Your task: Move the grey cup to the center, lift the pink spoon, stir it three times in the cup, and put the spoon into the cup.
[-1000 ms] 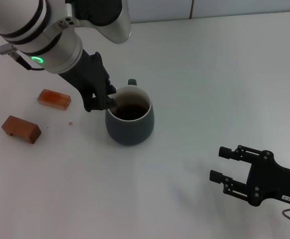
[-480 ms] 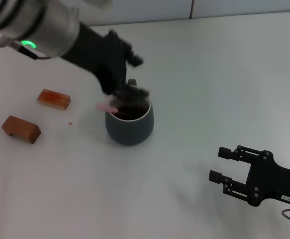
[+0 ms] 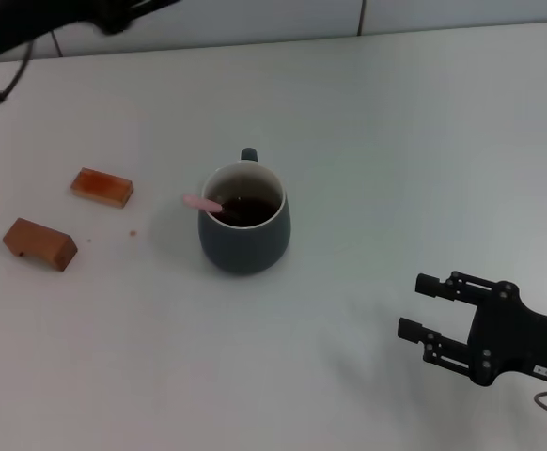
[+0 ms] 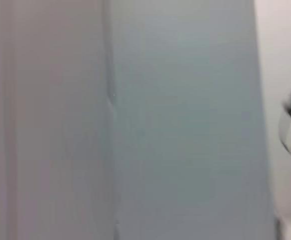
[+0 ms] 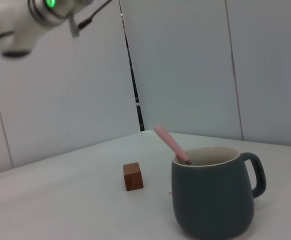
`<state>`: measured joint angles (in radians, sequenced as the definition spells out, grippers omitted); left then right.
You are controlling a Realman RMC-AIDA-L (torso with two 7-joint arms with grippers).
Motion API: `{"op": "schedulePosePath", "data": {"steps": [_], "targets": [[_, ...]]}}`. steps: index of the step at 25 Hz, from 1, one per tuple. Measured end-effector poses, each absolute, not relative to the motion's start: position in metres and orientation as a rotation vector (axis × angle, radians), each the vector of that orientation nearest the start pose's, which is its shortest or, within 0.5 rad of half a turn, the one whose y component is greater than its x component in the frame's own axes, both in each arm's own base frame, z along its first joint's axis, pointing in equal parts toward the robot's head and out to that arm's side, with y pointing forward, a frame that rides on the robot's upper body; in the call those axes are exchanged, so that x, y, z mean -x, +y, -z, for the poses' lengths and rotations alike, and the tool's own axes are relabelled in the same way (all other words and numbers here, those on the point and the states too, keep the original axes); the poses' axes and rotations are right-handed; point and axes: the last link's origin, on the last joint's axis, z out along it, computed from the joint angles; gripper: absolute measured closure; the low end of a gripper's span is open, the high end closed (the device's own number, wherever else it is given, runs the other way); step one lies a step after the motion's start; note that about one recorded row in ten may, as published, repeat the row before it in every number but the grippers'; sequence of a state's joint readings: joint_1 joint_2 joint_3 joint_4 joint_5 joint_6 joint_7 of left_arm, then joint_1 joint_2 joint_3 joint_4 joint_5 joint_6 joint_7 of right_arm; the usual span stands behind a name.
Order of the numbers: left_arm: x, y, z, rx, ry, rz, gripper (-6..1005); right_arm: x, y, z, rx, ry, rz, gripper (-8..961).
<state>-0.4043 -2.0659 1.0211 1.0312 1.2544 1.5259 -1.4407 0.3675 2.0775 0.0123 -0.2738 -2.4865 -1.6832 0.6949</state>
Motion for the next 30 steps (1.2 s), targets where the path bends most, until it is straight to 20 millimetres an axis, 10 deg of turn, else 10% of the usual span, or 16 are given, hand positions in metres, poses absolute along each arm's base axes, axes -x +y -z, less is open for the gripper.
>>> {"op": "schedulePosePath", "data": {"steps": [10, 20, 30], "targets": [[0.313, 0.27, -0.043, 2.056, -0.373, 1.147, 300, -0.332, 0.223, 0.035, 2.531, 0.482, -0.84, 331], [0.355, 0.206, -0.007, 2.274, -0.529, 0.906, 246, -0.334, 0.223, 0.033, 2.542, 0.443, -0.808, 329], [0.357, 0.187, 0.015, 2.385, -0.508, 0.831, 201, -0.336, 0.218, 0.035, 2.54, 0.418, -0.798, 331]]}}
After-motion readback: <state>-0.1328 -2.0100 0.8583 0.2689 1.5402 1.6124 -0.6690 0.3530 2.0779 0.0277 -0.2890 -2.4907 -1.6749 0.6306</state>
